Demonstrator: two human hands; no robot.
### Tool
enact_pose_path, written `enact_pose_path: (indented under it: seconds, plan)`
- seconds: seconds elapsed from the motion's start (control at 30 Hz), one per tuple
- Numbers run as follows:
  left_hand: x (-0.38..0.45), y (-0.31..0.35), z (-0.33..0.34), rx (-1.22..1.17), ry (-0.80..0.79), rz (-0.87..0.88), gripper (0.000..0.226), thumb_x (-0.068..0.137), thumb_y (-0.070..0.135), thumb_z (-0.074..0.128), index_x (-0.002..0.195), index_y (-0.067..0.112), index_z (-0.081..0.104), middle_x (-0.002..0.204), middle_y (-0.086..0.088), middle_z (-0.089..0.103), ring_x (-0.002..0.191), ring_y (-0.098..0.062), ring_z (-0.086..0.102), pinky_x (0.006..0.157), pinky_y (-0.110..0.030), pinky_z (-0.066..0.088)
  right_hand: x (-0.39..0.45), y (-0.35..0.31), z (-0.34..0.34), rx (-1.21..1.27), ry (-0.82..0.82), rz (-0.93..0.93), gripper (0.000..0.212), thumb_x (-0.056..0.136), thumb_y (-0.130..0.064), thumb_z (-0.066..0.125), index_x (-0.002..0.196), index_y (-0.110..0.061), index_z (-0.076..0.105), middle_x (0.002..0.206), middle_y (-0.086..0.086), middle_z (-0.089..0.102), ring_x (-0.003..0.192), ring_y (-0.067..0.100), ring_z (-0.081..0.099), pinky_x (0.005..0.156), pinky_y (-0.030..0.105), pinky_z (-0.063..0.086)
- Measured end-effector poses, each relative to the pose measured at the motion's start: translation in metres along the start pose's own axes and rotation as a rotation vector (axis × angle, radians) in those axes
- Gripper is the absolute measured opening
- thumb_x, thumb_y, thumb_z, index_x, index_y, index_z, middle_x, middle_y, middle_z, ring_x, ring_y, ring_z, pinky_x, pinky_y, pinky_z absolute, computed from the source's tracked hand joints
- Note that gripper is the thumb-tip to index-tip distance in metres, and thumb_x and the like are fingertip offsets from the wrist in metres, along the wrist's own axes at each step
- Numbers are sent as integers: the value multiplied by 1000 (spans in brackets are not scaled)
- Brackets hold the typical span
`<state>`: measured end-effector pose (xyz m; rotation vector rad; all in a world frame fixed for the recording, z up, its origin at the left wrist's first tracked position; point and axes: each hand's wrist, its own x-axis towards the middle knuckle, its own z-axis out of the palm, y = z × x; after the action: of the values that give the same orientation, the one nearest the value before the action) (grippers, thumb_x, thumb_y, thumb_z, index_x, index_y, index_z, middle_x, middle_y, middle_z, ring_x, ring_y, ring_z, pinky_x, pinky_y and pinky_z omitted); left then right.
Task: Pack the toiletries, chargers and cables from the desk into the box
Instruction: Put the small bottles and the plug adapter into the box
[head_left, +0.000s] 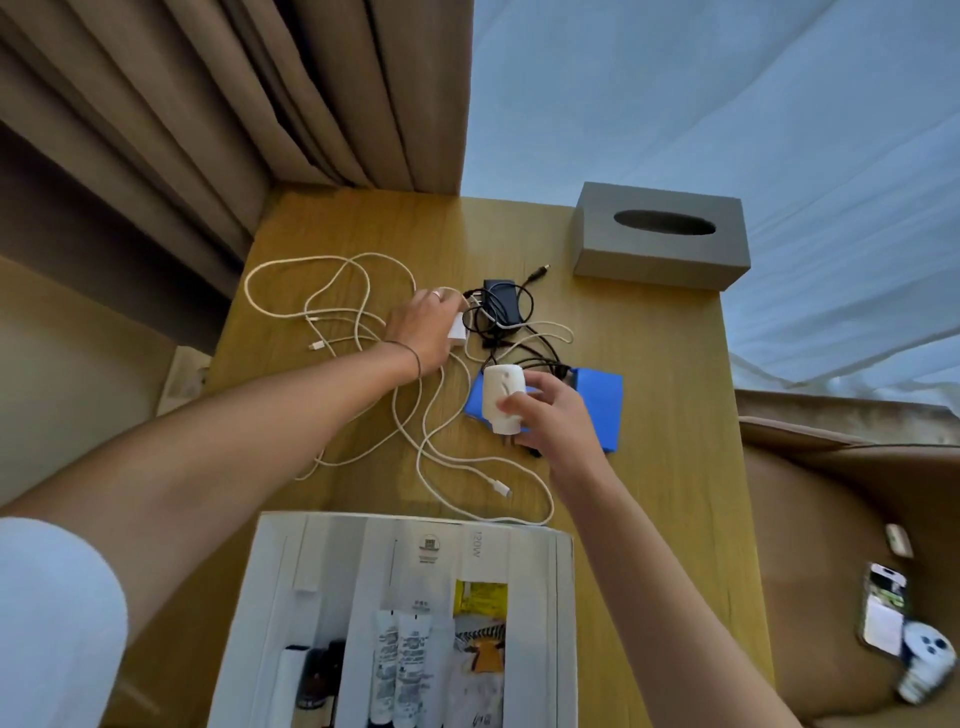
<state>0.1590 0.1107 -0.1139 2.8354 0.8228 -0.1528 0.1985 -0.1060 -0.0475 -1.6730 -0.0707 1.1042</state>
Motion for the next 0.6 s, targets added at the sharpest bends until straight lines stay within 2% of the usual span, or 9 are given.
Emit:
enact_pose_path:
  seconds: [0.1, 0.27, 0.37, 0.47, 0.53, 0.6]
  plan:
    - [-16, 1, -8, 20, 33, 20, 47, 85, 24, 72, 130, 21, 57, 127, -9, 56, 116, -30, 54, 83, -42, 52, -15, -1, 1, -26, -6, -36, 39, 84, -4, 69, 120, -18, 64, 109, 7, 71, 98, 26, 70, 70, 31, 58]
    - [-52, -5, -34, -127, 124, -3, 41, 87, 43, 68, 119, 16, 65, 119, -12, 55, 110, -30, 52, 82, -40, 49, -52, -5, 14, -10, -12, -58, 42, 81, -10, 80, 118, -21, 64, 103, 3, 73, 94, 21, 73, 81, 34, 62]
    - [-82, -6, -53, -247, 201, -20, 42, 86, 53, 65, 109, 18, 67, 106, -6, 53, 100, -24, 51, 76, -36, 48, -82, -4, 25, -6, -43, -85, 33, 85, -23, 79, 116, -21, 67, 98, 2, 77, 86, 14, 74, 71, 27, 58]
    - [-113, -8, -72, -402, 265, -34, 41, 85, 56, 64, 102, 19, 63, 102, 0, 52, 93, -17, 51, 70, -31, 45, -113, 5, 35, 21, -88, -95, 27, 89, -26, 75, 115, -21, 69, 97, 3, 78, 78, 13, 72, 63, 21, 53]
    - [-135, -8, -83, -530, 288, -53, 38, 84, 54, 66, 100, 21, 61, 100, 3, 56, 90, -14, 54, 69, -30, 48, -130, 14, 41, 9, -109, -79, 25, 90, -23, 74, 115, -18, 70, 98, 5, 77, 80, 16, 73, 65, 23, 56]
    - [-158, -8, -94, -673, 303, -71, 34, 84, 50, 69, 99, 21, 63, 98, 4, 62, 85, -12, 59, 68, -31, 53, -145, 27, 45, 3, -135, -54, 24, 90, -17, 73, 114, -15, 72, 100, 6, 78, 88, 19, 75, 72, 32, 61]
